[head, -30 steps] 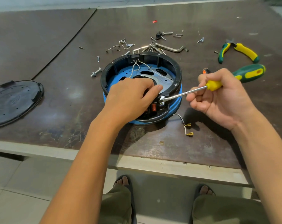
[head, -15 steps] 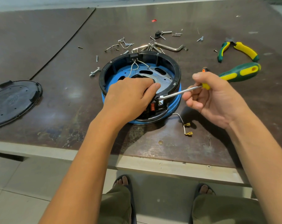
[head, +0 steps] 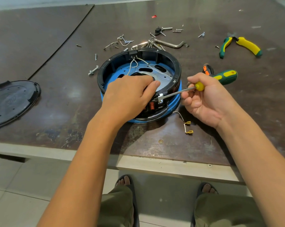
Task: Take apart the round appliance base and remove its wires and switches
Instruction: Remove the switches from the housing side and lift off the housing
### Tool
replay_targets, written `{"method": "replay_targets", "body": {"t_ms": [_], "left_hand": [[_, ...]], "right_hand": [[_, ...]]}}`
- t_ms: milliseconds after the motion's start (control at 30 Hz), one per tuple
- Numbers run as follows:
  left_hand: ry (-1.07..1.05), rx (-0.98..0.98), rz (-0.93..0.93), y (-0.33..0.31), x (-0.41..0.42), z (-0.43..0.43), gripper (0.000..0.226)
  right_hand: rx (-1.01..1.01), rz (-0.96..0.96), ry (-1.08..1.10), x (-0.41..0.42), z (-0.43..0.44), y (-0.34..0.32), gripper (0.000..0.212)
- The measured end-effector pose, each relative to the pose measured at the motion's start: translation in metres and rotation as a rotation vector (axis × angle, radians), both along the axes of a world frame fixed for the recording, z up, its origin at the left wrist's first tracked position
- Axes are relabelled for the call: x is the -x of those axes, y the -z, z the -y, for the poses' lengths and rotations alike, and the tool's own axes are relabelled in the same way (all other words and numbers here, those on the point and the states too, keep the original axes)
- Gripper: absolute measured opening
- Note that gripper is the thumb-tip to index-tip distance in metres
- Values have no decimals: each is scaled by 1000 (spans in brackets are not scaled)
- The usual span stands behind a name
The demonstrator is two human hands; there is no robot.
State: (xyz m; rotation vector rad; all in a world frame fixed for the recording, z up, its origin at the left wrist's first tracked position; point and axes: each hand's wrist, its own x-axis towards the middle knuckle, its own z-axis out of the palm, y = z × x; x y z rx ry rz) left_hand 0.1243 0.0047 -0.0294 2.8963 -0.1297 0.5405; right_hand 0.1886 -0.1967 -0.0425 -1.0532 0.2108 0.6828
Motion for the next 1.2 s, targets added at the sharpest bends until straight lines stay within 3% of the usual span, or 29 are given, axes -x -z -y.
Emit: {"method": "replay_targets", "body": {"t_ms": [333,700,1067,1200], "left_hand": [[10,2,-22,0,0,-1,46],[6,19,-32,0,0,-2,48],[-4,8,-25,-2,1,0,47],[-1,-6,-33,-2,-1,0,49]], "right_hand": [[-3,280,-84,-1,3,-4,58],[67,385,-87,4,4,-3,50],[98,412,-107,8,-1,-2,55],[117,368,-103,7,0,-2,40]]}}
